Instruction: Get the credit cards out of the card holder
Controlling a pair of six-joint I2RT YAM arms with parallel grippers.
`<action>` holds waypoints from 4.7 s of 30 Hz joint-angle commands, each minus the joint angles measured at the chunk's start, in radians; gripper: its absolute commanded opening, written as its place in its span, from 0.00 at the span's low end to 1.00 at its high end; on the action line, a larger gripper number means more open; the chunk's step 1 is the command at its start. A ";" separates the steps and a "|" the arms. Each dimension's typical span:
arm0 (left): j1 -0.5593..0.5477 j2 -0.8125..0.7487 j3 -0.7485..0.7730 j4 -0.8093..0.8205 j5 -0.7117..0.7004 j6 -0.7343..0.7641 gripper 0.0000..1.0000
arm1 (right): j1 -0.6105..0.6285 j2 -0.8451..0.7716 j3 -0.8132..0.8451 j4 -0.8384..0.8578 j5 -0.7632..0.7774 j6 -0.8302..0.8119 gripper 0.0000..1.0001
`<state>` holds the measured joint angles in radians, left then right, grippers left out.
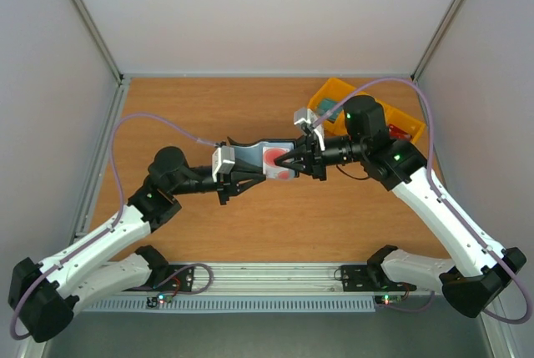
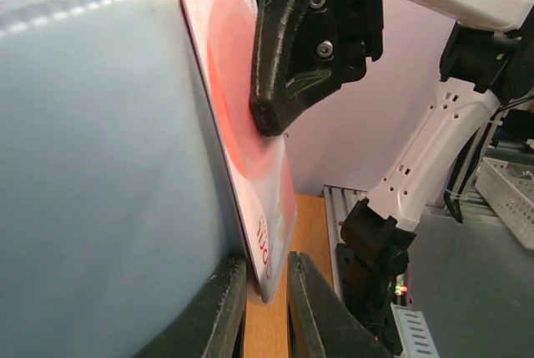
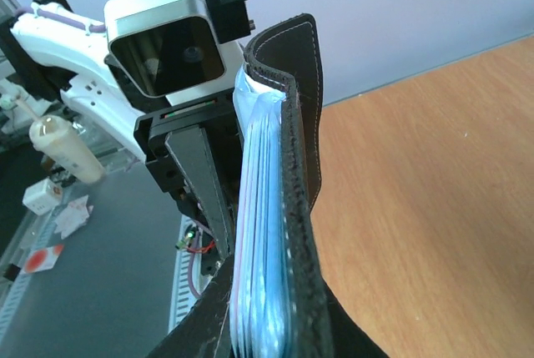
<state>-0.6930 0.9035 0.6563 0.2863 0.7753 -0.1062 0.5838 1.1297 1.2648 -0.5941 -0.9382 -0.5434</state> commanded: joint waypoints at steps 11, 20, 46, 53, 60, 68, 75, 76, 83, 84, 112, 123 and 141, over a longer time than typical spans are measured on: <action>-0.003 0.005 0.012 0.169 -0.005 -0.068 0.17 | 0.059 0.017 0.004 -0.067 0.052 -0.142 0.02; 0.014 0.010 0.030 0.176 -0.009 -0.161 0.27 | 0.059 0.037 0.010 -0.025 0.096 -0.106 0.02; 0.064 -0.018 0.093 0.111 -0.050 -0.360 0.00 | 0.053 0.115 0.014 0.058 -0.027 -0.028 0.03; 0.064 -0.031 0.070 0.158 -0.004 -0.312 0.00 | 0.048 0.108 0.018 0.004 -0.031 -0.078 0.12; 0.075 -0.043 0.065 0.171 -0.010 -0.315 0.00 | -0.023 0.106 -0.027 0.004 -0.154 -0.067 0.40; 0.095 -0.042 0.053 0.142 0.002 -0.312 0.00 | -0.099 0.057 -0.056 0.011 -0.228 -0.047 0.39; 0.117 -0.041 0.049 0.130 0.029 -0.288 0.00 | -0.128 0.048 -0.042 -0.078 -0.231 -0.095 0.18; 0.121 -0.042 0.049 0.125 0.034 -0.286 0.00 | -0.133 0.045 -0.042 -0.086 -0.229 -0.100 0.17; 0.141 -0.046 0.047 0.105 0.051 -0.273 0.00 | -0.151 0.042 -0.028 -0.141 -0.233 -0.139 0.07; 0.145 -0.047 0.050 0.105 0.056 -0.273 0.00 | -0.156 0.042 -0.025 -0.155 -0.231 -0.151 0.07; 0.195 -0.071 0.039 0.019 0.062 -0.234 0.00 | -0.253 0.013 -0.096 -0.098 -0.227 -0.048 0.01; 0.237 -0.132 -0.029 -0.055 0.046 -0.235 0.00 | -0.282 0.062 -0.278 -0.142 -0.050 0.160 0.01; 0.235 -0.124 -0.095 0.055 0.063 -0.290 0.00 | -0.282 0.506 -0.402 -0.152 -0.025 0.302 0.01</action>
<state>-0.4595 0.7795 0.5694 0.2661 0.8272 -0.3893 0.3073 1.5814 0.8600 -0.7521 -0.9646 -0.2741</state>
